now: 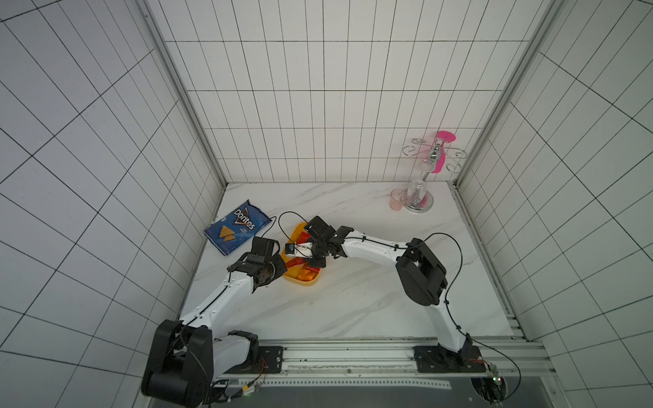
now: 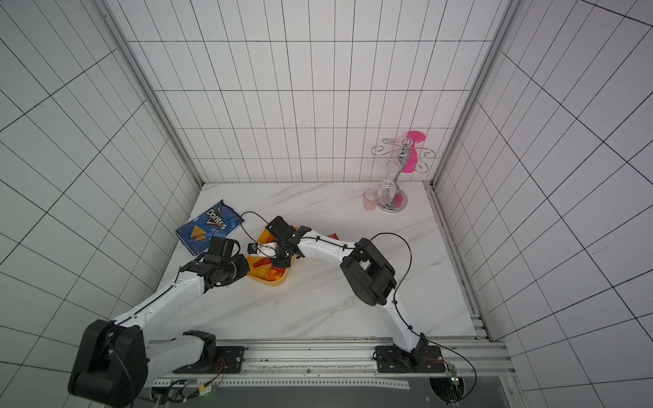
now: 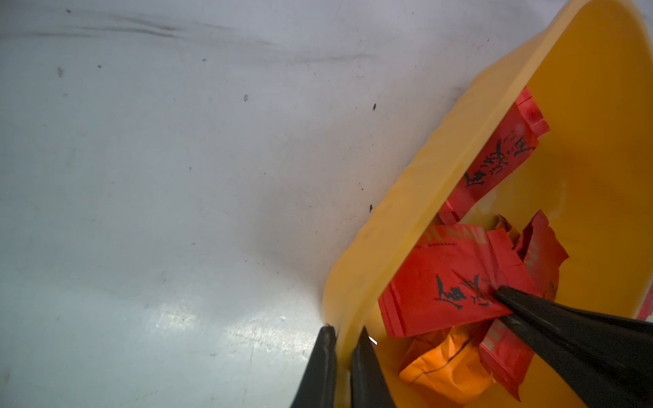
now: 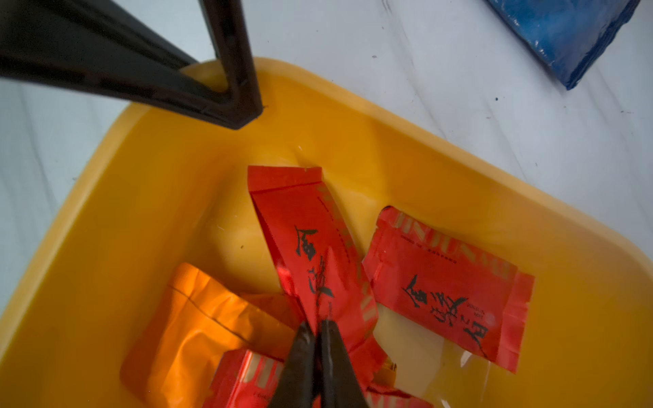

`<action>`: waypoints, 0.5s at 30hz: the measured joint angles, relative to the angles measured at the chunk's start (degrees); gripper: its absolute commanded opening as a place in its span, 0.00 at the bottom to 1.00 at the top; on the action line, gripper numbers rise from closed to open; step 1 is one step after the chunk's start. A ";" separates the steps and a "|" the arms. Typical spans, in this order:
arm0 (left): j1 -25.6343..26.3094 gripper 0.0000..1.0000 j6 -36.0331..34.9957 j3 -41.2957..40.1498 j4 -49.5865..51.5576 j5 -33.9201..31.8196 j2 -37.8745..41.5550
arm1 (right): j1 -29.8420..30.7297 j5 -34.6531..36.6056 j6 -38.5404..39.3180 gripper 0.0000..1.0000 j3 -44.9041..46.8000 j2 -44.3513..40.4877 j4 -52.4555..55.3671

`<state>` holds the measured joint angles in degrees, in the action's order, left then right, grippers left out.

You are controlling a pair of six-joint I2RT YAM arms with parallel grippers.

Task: Take the tea bags out of the storage box
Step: Pick up the tea bag from the storage box.

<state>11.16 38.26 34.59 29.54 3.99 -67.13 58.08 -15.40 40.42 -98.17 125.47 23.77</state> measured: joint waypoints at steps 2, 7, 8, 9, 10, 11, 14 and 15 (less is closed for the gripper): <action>0.00 0.00 0.00 0.00 0.00 -0.02 0.00 | 0.00 0.02 -0.13 0.00 0.00 0.00 0.00; 0.00 0.00 0.00 0.00 0.00 -0.04 0.00 | -0.57 0.28 -0.13 0.00 0.04 -1.11 0.04; 0.00 0.00 0.02 0.00 0.02 -0.04 0.00 | -0.85 0.44 -0.20 0.00 0.13 -1.77 0.04; 0.00 0.00 0.02 0.00 0.00 -0.04 0.00 | -1.20 0.55 -0.35 0.00 0.31 -2.60 0.00; 0.00 0.00 0.02 0.00 0.02 -0.07 0.00 | -1.57 0.66 -0.55 0.00 0.76 -3.74 -0.22; 0.00 0.00 0.02 0.00 0.00 -0.07 0.00 | -1.97 0.72 -0.72 0.00 1.60 -5.29 -0.68; 0.00 0.00 0.02 0.00 0.02 -0.07 0.00 | -3.15 1.46 -1.46 0.00 4.31 -10.54 -1.55; 0.00 0.00 0.04 0.00 0.02 -0.07 0.00 | -3.69 1.92 -1.95 0.00 5.29 -12.59 -2.05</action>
<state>11.16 38.30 34.59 29.56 3.92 -67.13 54.39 -13.47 38.48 -92.88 112.88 21.71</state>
